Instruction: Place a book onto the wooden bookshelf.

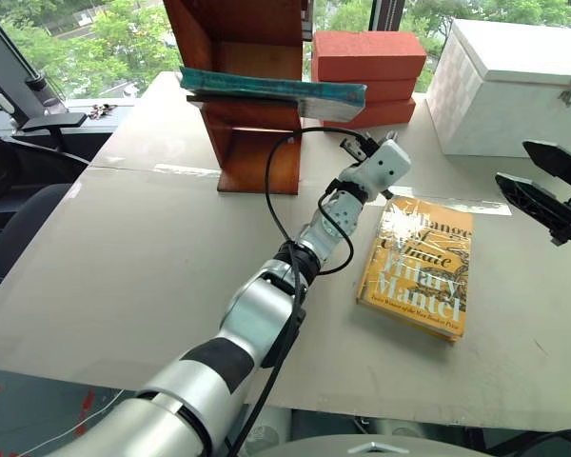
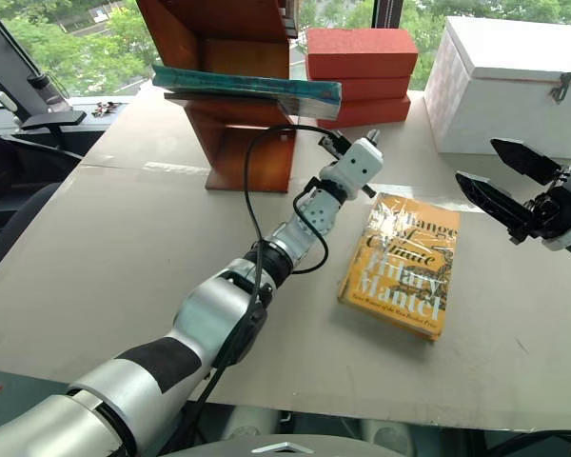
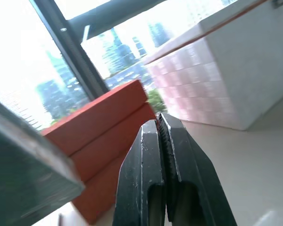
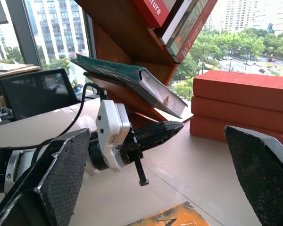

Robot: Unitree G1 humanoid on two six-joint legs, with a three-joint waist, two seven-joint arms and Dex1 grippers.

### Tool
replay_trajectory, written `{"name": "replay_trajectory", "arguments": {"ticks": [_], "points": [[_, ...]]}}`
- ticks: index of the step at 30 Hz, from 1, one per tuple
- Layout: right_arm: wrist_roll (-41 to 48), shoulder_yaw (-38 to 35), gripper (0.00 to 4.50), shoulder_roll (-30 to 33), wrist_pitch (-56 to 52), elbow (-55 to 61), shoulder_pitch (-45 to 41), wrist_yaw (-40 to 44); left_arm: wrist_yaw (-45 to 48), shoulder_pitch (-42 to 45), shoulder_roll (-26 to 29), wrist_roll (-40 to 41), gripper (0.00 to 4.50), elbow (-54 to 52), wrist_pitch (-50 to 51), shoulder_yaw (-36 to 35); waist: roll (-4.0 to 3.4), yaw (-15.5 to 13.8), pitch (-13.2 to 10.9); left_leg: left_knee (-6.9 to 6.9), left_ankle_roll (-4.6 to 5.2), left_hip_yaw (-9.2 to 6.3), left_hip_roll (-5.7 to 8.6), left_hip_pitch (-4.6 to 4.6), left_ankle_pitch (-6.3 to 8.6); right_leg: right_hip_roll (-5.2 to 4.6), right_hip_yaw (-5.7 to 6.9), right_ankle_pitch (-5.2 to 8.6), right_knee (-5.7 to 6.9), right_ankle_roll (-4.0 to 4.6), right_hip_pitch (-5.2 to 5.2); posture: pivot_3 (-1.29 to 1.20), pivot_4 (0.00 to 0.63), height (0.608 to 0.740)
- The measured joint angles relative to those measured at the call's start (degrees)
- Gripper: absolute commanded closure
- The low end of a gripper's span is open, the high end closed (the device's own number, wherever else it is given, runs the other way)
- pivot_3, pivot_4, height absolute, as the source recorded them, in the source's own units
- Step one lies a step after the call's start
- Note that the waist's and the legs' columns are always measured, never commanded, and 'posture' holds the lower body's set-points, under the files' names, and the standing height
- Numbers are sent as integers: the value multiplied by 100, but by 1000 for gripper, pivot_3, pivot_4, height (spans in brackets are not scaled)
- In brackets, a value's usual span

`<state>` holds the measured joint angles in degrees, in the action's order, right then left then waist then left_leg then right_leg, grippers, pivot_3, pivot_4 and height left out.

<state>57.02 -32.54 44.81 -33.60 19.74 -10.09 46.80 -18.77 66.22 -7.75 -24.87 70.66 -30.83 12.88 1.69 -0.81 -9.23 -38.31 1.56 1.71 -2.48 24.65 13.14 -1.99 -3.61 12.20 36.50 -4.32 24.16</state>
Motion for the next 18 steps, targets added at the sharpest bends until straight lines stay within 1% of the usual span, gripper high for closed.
{"name": "replay_trajectory", "arguments": {"ticks": [2, 4, 5, 10, 12, 18], "points": [[6, 0, 0, 0, 0, 37, 2, -3, -657, 95, -103, -128, 4431, 71, 206, 77, 0, -1, 0, -6, 0, 1, 5, 2, 0, -3, -2, -2, 0, -3, -1, 0, 150, 720], [13, -2, 0, 0, 0, 46, 3, -4, -960, 115, -96, -181, 4431, 90, 264, 94, 0, 0, 0, -8, 0, 2, 6, 1, 0, -4, -4, -3, 0, -5, -2, 0, 150, 720], [17, -7, 0, 1, 0, 46, 4, -12, -1325, 145, -99, -228, 4431, 130, 273, 120, 0, 5, 0, -8, 0, 3, 6, 0, 0, -3, -6, -4, 0, -5, -2, 0, 150, 720], [18, -6, 0, 1, 0, 46, 4, -21, -2075, 423, -39, -266, 4431, 197, 280, 108, 0, -1, 0, -4, -1, 1, 6, 2, 0, -3, -4, -3, 0, -5, -1, 0, 150, 720], [18, -6, 0, 1, 0, 46, 3, -22, -2353, 493, -4, -266, 4431, 197, 299, 98, 0, -1, 0, -3, -1, 2, 6, 2, 0, -3, -4, -3, -2, -5, -1, 0, 150, 720], [80, -6, 0, 0, 0, 46, 2, -20, -2599, 471, 1, -260, 4431, 197, 424, 96, -1, 40, 0, -2, -1, 4, 6, -6, 0, -2, -6, -3, 3, -4, -1, 0, 150, 720]]}}
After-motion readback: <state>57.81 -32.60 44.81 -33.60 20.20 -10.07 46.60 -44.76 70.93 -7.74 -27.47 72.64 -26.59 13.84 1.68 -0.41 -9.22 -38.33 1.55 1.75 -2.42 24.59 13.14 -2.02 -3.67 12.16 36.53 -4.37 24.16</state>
